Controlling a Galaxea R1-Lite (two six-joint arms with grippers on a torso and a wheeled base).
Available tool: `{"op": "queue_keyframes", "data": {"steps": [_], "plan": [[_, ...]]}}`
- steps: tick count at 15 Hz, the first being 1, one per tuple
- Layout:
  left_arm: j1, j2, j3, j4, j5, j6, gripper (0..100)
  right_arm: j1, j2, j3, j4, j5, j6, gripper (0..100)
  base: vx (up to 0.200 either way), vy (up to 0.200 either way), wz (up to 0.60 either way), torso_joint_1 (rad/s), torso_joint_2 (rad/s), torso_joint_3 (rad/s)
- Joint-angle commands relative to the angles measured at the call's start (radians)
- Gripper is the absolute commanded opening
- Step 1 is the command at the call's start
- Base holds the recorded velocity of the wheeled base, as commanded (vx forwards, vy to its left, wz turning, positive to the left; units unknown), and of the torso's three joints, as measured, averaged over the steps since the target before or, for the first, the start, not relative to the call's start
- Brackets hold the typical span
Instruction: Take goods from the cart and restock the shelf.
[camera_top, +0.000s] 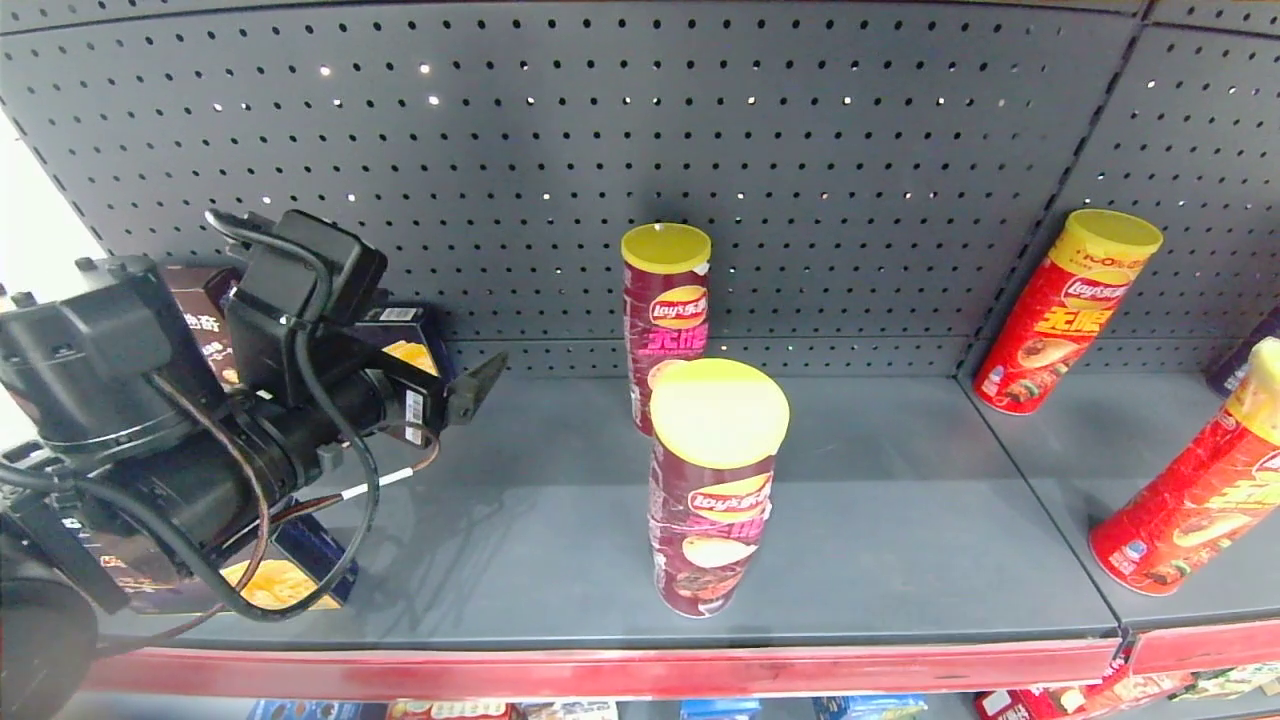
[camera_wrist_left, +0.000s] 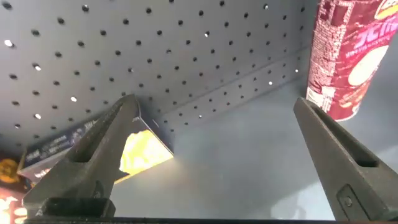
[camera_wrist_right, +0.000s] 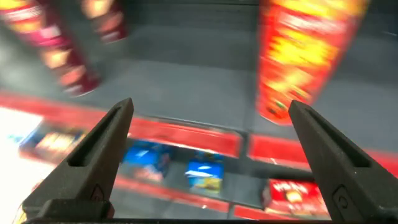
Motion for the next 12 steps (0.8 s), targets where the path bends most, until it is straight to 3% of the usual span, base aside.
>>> {"op": "queue_keyframes", "data": {"steps": [1,7,12], "plan": [[0.001,-0.001,0.013,-0.004,0.001,-0.001,100,0.148,0.311,-0.099,-0.005,0.089,-0.109,100,0.000,0.000,0.00,0.000,0.00,0.000],[0.002,-0.001,0.015,-0.016,-0.001,-0.001,100,0.376,0.679,-0.086,-0.284,-0.089,-0.121,100,0.000,0.000,0.00,0.000,0.00,0.000],[-0.001,-0.003,0.044,-0.017,-0.002,0.003,100,0.419,0.839,-0.146,-0.330,-0.142,-0.115,100,0.000,0.000,0.00,0.000,0.00,0.000]]}}
